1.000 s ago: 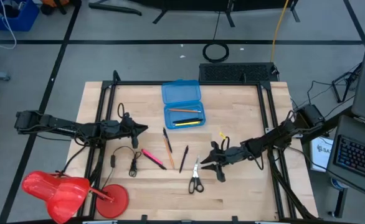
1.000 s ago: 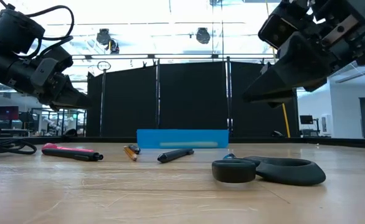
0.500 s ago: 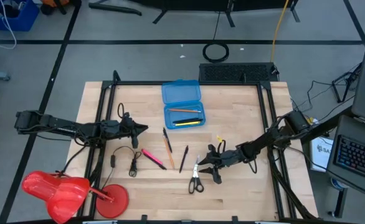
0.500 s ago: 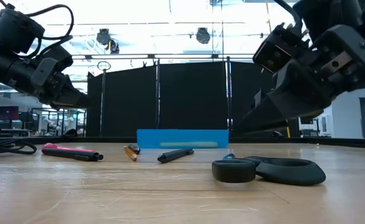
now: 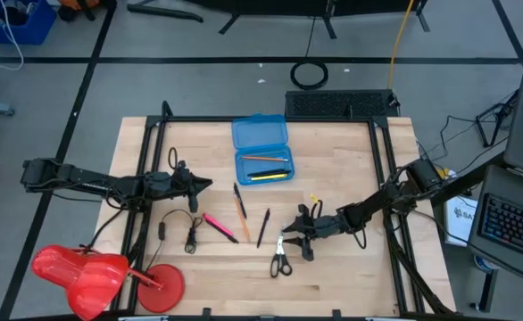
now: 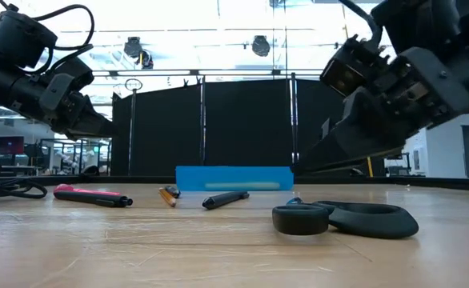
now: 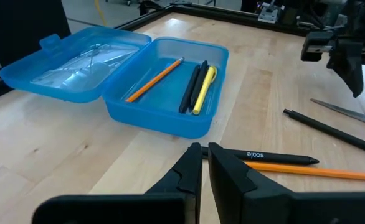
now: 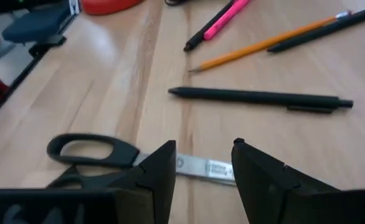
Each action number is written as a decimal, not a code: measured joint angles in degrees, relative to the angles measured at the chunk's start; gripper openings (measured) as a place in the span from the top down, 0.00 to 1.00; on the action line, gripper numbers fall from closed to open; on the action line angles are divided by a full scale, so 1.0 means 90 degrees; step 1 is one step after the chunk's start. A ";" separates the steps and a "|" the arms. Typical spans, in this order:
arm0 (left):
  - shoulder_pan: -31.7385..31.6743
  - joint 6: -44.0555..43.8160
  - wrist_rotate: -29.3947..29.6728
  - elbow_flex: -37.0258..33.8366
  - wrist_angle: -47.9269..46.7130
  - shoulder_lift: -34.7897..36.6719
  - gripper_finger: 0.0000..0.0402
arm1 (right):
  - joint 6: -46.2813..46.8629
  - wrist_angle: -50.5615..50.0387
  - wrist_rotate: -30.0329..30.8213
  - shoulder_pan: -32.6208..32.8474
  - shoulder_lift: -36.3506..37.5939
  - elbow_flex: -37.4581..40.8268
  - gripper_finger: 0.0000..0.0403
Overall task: Pick & place school supplies into a supply box
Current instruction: Put the black pen into the blue supply box
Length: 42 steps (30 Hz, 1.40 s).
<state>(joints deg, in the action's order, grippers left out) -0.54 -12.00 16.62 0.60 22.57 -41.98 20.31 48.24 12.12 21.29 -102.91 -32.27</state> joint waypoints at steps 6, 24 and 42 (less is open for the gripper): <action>-0.0002 0.0038 0.0001 0.0000 0.0000 -0.0002 0.92 | -0.0779 -0.0958 -0.0376 -0.0186 0.0000 -0.0602 0.64; -0.0002 0.0111 0.0000 0.0000 0.0000 0.0000 0.92 | -0.2637 -0.4004 -0.1407 -0.1354 0.0000 -0.2278 0.66; -0.0002 0.0152 -0.0002 0.0000 0.0005 0.0000 0.92 | -0.3511 -0.4253 -0.1825 -0.1308 -0.1296 -0.3500 0.66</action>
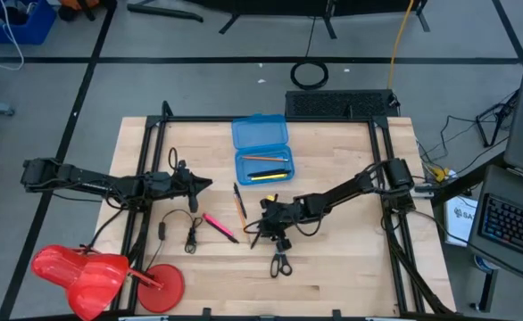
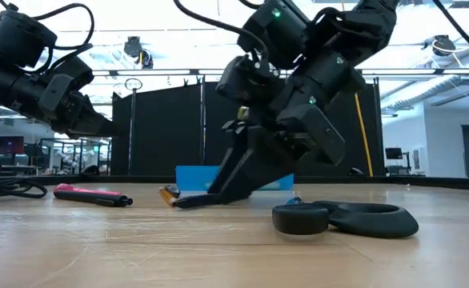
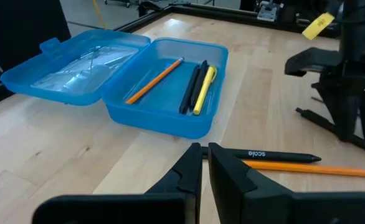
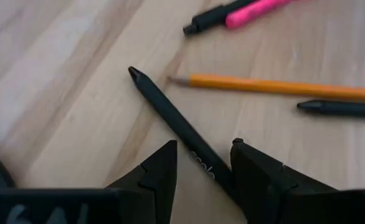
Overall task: Pick & place school supplies into a supply box
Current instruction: Put the black pen into the blue supply box
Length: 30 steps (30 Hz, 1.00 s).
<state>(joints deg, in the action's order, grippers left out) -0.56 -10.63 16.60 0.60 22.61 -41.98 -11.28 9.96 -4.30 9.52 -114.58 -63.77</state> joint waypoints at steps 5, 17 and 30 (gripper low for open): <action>0.0000 0.0000 -0.0001 0.0000 -0.0002 0.0000 0.92 | 0.0077 -0.0207 0.0088 -0.0073 0.0006 -0.0053 0.66; 0.0000 -0.0002 -0.0002 0.0000 -0.0007 0.0000 0.92 | 0.1007 -0.0392 0.0112 -0.0282 0.0014 0.0093 0.75; 0.0000 -0.0005 -0.0002 0.0000 -0.0010 0.0000 0.92 | 0.1146 -0.0438 0.0135 -0.0255 0.0016 0.0101 0.96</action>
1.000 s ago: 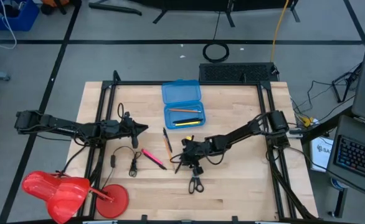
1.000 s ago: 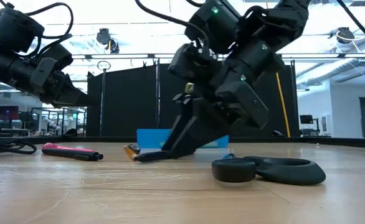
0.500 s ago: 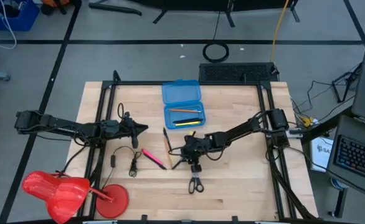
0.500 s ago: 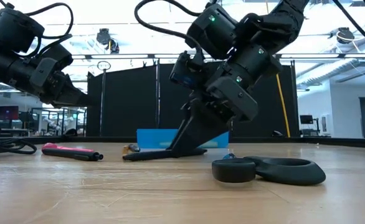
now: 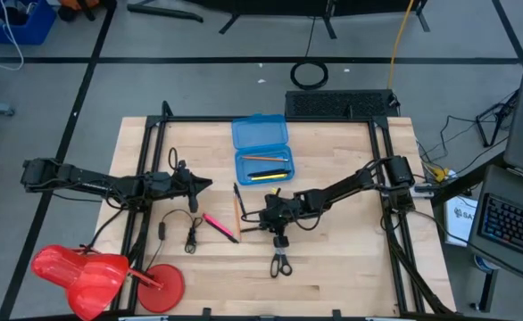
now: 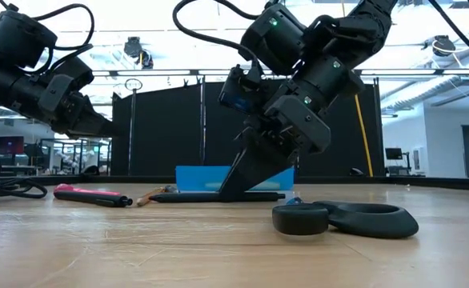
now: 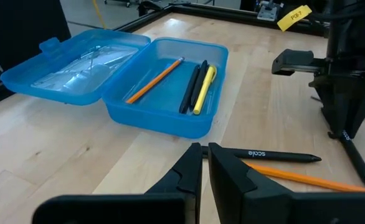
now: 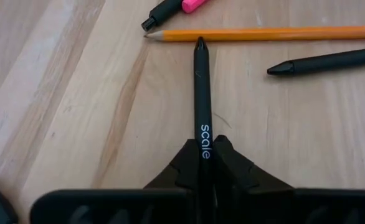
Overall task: Pick & place school supplies into a supply box
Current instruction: Put the black pen into the blue supply box
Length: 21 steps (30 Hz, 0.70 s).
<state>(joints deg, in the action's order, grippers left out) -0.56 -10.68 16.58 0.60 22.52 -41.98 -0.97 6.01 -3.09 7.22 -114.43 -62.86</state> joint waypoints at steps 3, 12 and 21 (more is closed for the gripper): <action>0.0000 0.0000 0.0000 0.0000 -0.0002 0.0000 0.92 | -0.0132 0.0144 0.0002 0.0011 -0.0005 0.0011 0.96; 0.0000 0.0040 0.0000 0.0000 -0.0005 0.0000 0.92 | -0.0317 0.0254 0.0028 0.0039 0.0113 0.0022 0.97; 0.0000 0.0053 0.0000 0.0000 -0.0010 0.0000 0.92 | -0.0439 0.0232 0.0154 0.0040 0.0399 0.0028 0.97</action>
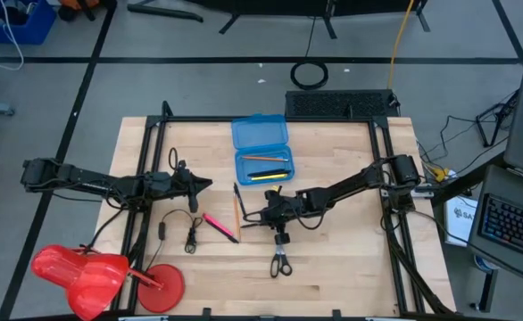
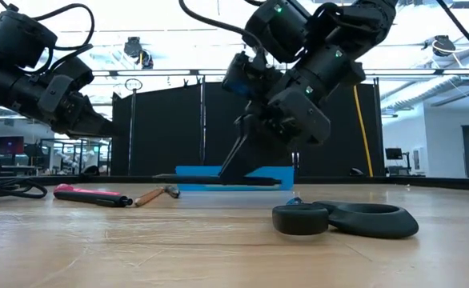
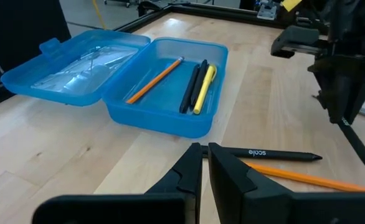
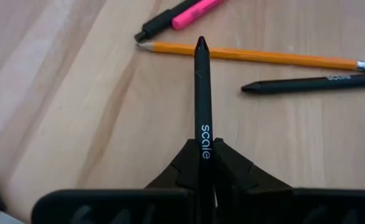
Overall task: Pick & place school supplies into a supply box
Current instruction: Put the black pen into the blue supply box
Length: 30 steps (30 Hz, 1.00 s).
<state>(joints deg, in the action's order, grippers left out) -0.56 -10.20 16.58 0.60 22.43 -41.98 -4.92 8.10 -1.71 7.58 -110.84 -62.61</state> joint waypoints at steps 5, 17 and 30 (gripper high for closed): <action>0.0001 0.0000 0.0000 0.0000 0.0001 0.0000 0.92 | -0.0142 -0.0002 0.0139 -0.0001 0.0067 0.0000 0.97; 0.0000 0.0000 0.0000 0.0000 0.0004 0.0000 0.92 | -0.0504 0.0026 0.0565 -0.0190 0.0072 -0.0005 0.97; 0.0000 0.0012 0.0000 0.0000 0.0008 0.0000 0.92 | -0.0828 0.0025 0.1053 -0.0439 0.0072 -0.0012 0.97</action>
<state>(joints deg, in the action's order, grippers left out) -0.56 -10.09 16.58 0.60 22.50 -41.98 -12.37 8.33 7.76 3.63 -110.19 -62.72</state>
